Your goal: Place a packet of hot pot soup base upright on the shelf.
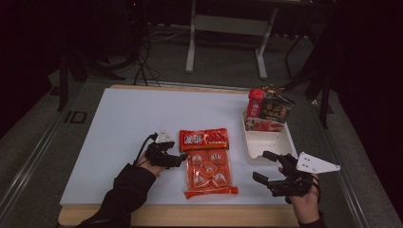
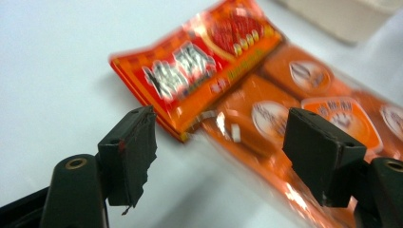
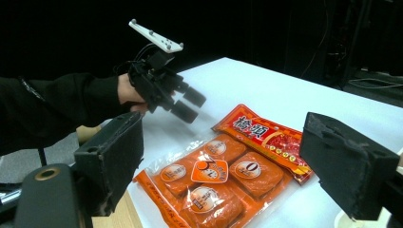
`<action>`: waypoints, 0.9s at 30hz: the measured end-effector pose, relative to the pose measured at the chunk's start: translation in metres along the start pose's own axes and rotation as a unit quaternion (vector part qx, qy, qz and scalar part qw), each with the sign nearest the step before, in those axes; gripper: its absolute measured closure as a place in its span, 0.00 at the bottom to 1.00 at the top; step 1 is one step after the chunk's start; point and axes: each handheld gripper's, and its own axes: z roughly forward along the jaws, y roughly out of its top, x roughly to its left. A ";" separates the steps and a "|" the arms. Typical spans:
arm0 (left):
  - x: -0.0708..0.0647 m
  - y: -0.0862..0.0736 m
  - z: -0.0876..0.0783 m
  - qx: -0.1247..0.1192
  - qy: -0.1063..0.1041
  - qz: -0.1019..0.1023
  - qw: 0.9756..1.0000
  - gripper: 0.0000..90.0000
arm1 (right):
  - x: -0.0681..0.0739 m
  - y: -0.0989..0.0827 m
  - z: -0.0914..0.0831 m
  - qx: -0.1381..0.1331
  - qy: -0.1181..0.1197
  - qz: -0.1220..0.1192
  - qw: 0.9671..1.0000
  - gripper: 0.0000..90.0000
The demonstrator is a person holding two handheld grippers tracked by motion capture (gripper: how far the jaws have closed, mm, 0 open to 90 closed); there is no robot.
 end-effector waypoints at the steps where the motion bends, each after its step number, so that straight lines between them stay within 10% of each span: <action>1: 0.000 0.000 0.000 0.000 0.000 0.000 1.000 0.28 | 0.000 0.000 0.000 0.000 0.000 0.000 1.000 0.17; 12: 0.019 0.008 0.009 -0.011 0.057 -0.032 0.998 0.27 | 0.000 0.000 -0.001 -0.002 0.001 0.001 1.000 0.17; 15: 0.025 0.011 0.014 0.034 0.050 -0.083 0.995 0.22 | 0.000 0.000 -0.001 -0.002 0.001 0.001 1.000 0.17; 20: 0.023 0.011 0.022 0.057 0.039 -0.031 0.997 0.18 | -0.001 0.000 -0.001 -0.001 -0.001 0.001 1.000 0.17; 27: 0.033 0.010 0.031 0.058 0.035 -0.048 0.997 0.22 | 0.000 -0.001 -0.001 0.000 -0.001 0.000 1.000 0.17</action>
